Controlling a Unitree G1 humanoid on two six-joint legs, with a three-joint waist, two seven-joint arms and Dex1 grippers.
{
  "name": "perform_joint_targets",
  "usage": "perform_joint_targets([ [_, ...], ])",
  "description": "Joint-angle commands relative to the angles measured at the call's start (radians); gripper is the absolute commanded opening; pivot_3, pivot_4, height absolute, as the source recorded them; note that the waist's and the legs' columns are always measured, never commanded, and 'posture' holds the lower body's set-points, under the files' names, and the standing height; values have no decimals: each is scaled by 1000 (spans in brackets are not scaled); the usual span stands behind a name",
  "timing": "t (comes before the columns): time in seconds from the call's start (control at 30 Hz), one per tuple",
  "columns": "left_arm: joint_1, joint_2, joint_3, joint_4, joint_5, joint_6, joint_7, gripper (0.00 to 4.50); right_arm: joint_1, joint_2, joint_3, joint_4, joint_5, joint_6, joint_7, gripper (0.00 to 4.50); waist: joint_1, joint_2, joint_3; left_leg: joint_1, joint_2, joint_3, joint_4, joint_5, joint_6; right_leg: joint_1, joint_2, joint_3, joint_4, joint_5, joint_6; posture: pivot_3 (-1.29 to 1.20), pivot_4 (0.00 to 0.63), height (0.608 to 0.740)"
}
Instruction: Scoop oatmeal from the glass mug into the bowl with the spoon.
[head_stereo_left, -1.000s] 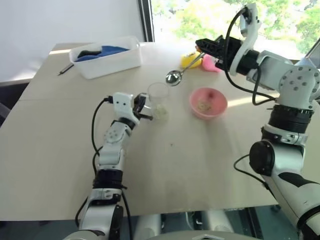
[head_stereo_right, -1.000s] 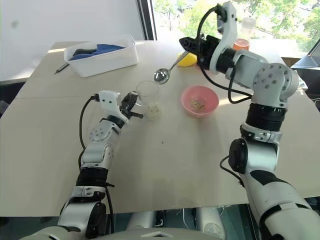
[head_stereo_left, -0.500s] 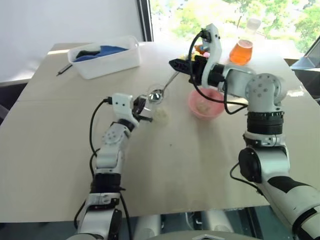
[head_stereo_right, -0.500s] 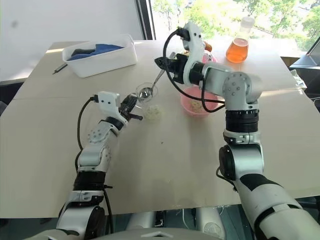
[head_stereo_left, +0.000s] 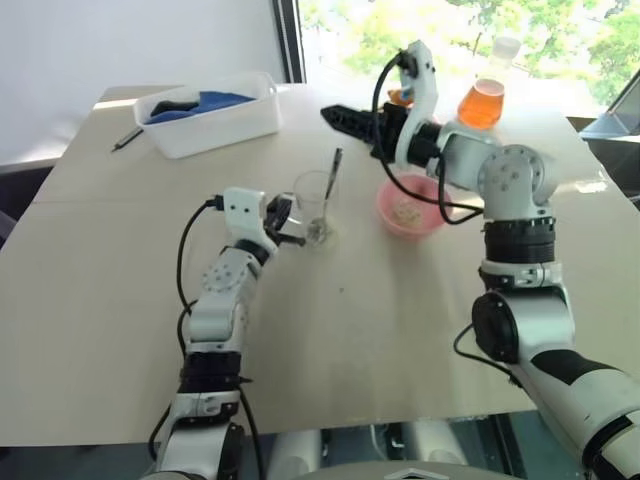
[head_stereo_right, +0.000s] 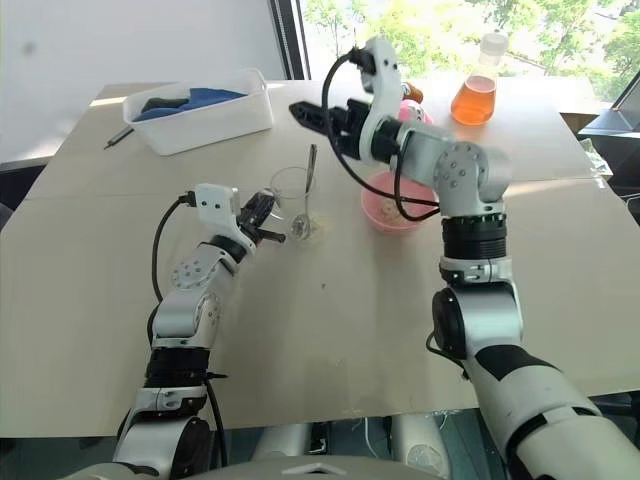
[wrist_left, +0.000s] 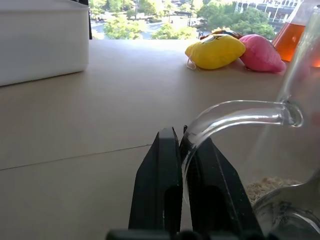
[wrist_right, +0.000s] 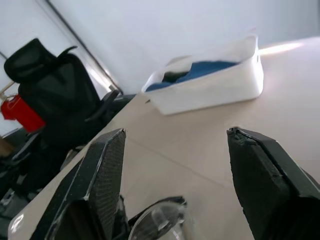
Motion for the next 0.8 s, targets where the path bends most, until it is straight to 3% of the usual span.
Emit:
perform_joint_targets([
  [0.03, 7, 5, 10, -36, -10, 4, 1, 0, -27, -49, -51, -12, 15, -52, 22, 3348, 0, 0, 0, 0, 0, 0, 0, 0, 0, 0, 0, 0, 0, 0, 0, 0, 150, 740],
  [0.13, 7, 6, 11, -36, -11, 6, 1, 0, 46, -142, -7, -44, -26, -98, 116, 3348, 2, 0, 0, 0, 0, 0, 0, 0, 0, 0, 0, 0, -1, 0, 0, 0, 150, 740],
  [0.33, 6, 9, 11, -32, -14, 10, 0, 0, 276, -322, 137, -130, -169, -391, 393, 3348, 5, -1, 0, 0, -1, 0, -1, 0, 0, 1, 0, 1, -4, 0, 0, 0, 150, 740],
  [0.47, 8, 12, 14, -36, -15, 11, -1, 0, 441, -348, 125, -226, -150, -440, 453, 3348, 3, -1, 0, 1, 1, -1, -1, 0, 0, 1, 1, 2, -2, 0, 0, 0, 150, 740],
  [0.7, 19, 13, 20, -51, -18, 11, 0, 0, 636, -325, 30, -306, -105, -512, 433, 3348, 11, -1, 0, 1, 0, 0, 1, 0, 0, 1, 1, 2, -1, 0, 0, 0, 150, 740],
  [0.8, 23, 14, 21, -56, -20, 12, 0, 1089, 683, -338, 37, -312, -125, -541, 443, 3409, 13, -1, 0, 2, 0, 1, 1, 0, 0, 1, 2, 2, -1, 0, 0, 0, 150, 740],
])
